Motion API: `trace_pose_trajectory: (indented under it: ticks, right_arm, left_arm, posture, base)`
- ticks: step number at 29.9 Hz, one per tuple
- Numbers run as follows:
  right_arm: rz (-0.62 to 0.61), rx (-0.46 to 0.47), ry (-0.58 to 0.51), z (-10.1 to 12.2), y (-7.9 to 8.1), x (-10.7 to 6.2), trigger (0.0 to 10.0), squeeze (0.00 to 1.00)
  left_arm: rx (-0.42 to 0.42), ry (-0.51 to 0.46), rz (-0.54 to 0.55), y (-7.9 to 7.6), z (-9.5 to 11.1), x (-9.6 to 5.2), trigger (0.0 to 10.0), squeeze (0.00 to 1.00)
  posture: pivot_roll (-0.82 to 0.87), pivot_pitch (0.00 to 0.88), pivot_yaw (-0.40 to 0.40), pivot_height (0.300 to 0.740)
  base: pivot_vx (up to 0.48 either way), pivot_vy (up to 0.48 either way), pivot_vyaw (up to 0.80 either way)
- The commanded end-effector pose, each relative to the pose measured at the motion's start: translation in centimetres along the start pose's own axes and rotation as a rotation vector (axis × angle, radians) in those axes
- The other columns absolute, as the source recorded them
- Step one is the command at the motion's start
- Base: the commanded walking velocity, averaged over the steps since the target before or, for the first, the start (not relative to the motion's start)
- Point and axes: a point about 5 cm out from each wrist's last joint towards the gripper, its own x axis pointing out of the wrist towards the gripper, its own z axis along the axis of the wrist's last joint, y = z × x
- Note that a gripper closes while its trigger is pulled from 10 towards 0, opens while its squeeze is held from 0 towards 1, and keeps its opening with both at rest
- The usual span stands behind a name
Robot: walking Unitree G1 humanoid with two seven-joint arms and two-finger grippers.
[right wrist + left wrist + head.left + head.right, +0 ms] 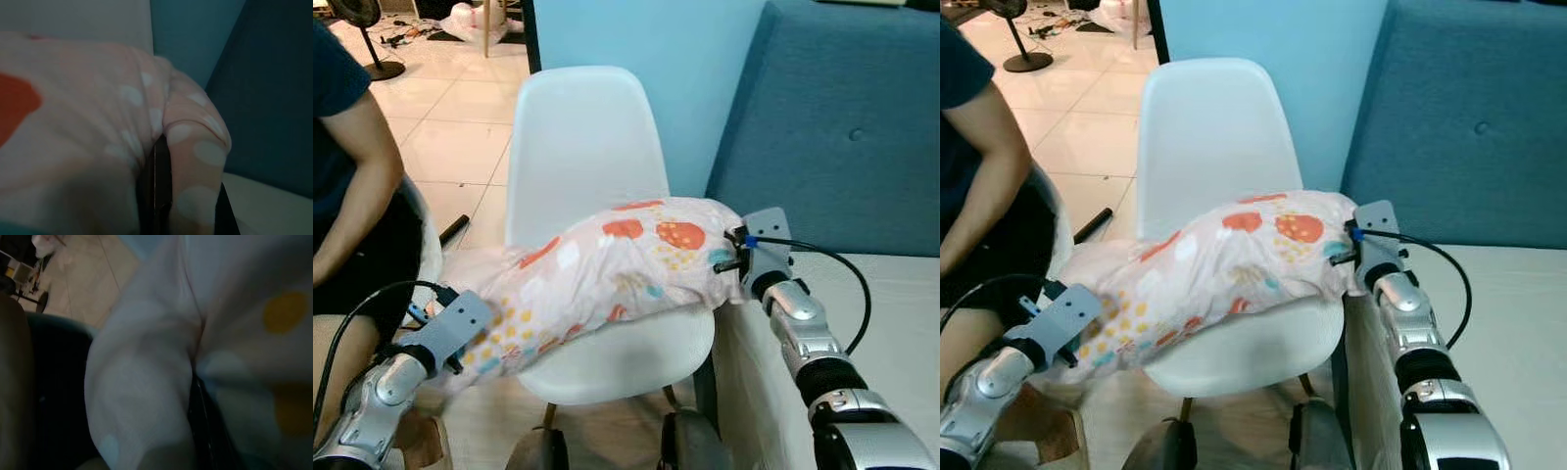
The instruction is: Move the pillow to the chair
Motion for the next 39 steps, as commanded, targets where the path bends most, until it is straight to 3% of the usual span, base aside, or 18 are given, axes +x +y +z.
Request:
trace_pose_trajectory:
  ticks: [1, 13, 26, 35, 39]
  right_arm:
    - [0.013, -0.013, 0.008, -0.3, 0.0, -0.1, 10.0, 0.00]
    - [0.033, 0.110, 0.122, -3.0, 0.7, -0.8, 10.0, 0.00]
    - [0.006, 0.183, 0.119, -3.2, 0.5, -0.9, 10.0, 0.00]
    - [-0.118, 0.191, 0.158, -3.7, -1.3, -1.3, 10.0, 0.00]
    - [-0.160, 0.196, 0.241, -4.9, -2.1, -2.1, 10.0, 0.00]
  left_arm:
    - [0.059, 0.037, 0.022, 0.7, -1.0, -0.3, 10.0, 0.00]
    - [0.078, 0.088, 0.043, 0.1, -2.5, 0.0, 10.0, 0.00]
    - [0.071, 0.061, 0.043, -0.4, -2.1, 0.8, 10.0, 0.00]
    - [0.135, 0.062, -0.020, -1.2, -2.5, 0.9, 10.0, 0.00]
    - [0.098, 0.154, -0.055, -1.3, -4.0, 0.3, 10.0, 0.00]
  posture:
    - [0.07, 0.111, -0.049, 0.627]
    - [0.07, 0.117, -0.050, 0.609]
    - [0.07, 0.114, -0.049, 0.599]
    - [0.08, 0.136, -0.056, 0.599]
    - [0.08, 0.140, -0.062, 0.599]
  base:
    - [0.000, 0.000, 0.00]
    - [0.000, 0.000, -0.11]
    - [0.000, 0.000, 0.00]
    - [0.000, 0.000, 0.00]
    - [0.000, 0.000, 0.00]
